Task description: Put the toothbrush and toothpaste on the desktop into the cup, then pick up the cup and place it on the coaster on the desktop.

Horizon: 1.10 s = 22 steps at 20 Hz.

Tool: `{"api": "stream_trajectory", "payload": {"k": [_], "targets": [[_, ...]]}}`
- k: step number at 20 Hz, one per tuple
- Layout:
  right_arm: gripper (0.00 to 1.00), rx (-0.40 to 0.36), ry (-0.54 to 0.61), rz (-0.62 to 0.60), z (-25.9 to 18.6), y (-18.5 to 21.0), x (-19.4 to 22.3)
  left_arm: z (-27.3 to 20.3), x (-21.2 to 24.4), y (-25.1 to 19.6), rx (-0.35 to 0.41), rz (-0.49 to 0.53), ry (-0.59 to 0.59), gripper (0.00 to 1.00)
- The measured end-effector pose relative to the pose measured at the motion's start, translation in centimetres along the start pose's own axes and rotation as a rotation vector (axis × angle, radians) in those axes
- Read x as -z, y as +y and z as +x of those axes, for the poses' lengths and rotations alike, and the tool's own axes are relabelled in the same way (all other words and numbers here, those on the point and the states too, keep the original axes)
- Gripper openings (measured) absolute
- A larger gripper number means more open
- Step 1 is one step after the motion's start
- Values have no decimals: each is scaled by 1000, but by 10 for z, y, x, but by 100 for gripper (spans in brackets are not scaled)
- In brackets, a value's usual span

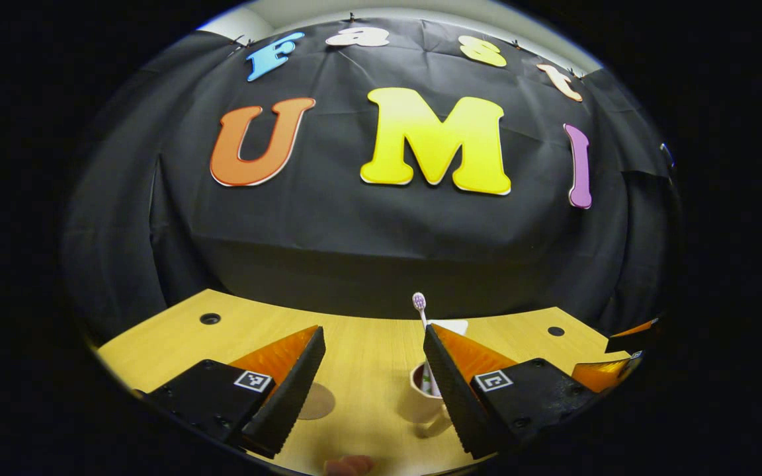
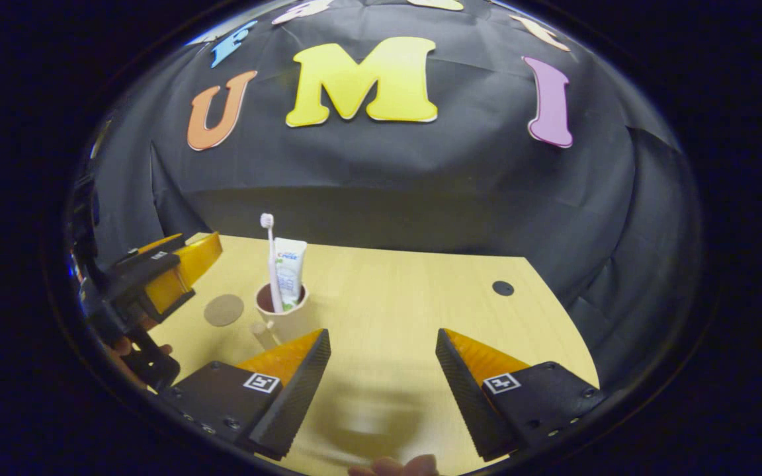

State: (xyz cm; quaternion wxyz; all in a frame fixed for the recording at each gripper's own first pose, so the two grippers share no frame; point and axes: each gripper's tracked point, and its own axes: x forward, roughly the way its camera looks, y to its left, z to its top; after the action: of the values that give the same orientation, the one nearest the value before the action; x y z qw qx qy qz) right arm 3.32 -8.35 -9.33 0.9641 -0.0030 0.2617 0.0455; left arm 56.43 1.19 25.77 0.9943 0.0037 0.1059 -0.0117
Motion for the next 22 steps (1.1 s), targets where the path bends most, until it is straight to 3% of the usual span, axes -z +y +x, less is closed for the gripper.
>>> {"api": "stream_trajectory", "payload": {"k": [3, 8, 16, 22], "targets": [[95, -21, 26, -22, -3, 29, -9, -28, -20, 29, -26, 9, -4, 95], [95, -63, 115, 47, -6, 72, -23, -71, -47, 63, -40, -2, 4, 95], [95, -65, 424, 78, 18, 114, -2, -135, -93, 134, -103, -1, -20, 96], [95, -49, 621, 118, 62, 135, 16, -160, -101, 160, -139, -31, -15, 96]]}}
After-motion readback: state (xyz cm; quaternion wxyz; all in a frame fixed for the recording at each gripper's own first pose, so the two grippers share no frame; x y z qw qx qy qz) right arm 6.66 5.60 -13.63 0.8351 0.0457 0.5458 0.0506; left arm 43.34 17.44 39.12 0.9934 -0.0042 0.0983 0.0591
